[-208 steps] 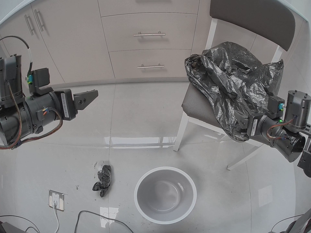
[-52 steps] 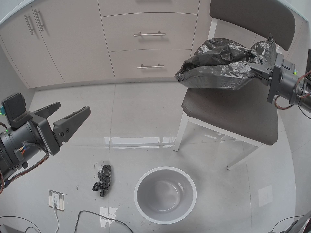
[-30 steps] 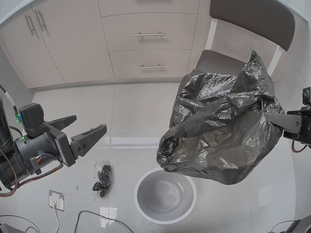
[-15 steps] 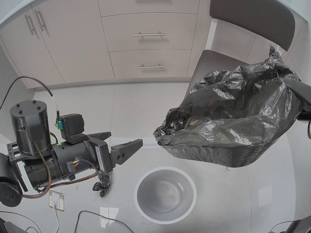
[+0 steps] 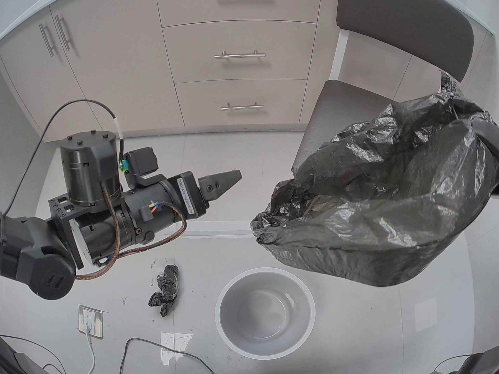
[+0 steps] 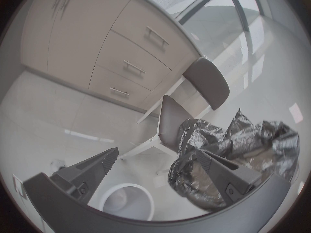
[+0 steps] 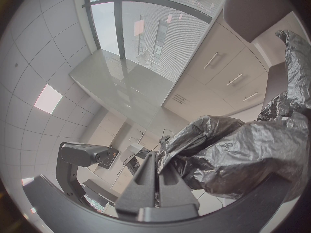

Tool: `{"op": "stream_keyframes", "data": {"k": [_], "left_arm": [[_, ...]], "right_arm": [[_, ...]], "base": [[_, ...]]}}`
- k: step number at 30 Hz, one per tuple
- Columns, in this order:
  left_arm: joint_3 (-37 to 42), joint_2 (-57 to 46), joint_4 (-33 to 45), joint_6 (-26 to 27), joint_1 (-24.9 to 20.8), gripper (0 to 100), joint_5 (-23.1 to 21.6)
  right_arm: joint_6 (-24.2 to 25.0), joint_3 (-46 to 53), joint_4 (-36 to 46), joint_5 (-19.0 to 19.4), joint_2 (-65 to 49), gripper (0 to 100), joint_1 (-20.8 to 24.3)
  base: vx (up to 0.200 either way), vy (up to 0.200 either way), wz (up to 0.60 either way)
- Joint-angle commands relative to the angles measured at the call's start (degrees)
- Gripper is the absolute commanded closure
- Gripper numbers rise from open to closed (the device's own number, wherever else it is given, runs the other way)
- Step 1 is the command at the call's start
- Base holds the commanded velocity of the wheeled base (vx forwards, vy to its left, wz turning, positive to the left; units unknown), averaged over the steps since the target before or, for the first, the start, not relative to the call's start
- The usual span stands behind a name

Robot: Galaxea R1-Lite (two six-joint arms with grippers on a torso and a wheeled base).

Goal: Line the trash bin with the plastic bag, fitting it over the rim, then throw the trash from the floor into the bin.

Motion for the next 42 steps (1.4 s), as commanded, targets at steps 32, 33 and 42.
{"op": "stream_keyframes", "data": {"k": [32, 33, 42], "left_arm": [[-3.22, 12.2, -2.53, -10.24, -7.11, 0, -16.03], [-3.48, 12.29, -2.53, -10.33, -7.11, 0, -16.03], [-4.89, 11.85, -2.09, -16.13, -6.76, 0, -23.06]], "right_arm": [[0.07, -2.27, 3.75, 0.55, -3.63, 100, 5.81], [0.07, -2.27, 3.75, 0.55, -3.72, 100, 5.98], [0.6, -2.0, 3.93, 0.73, -4.25, 100, 6.95]], "base": [[0.0, 0.0, 0.0], [0.0, 0.0, 0.0], [0.0, 0.0, 0.0]]}}
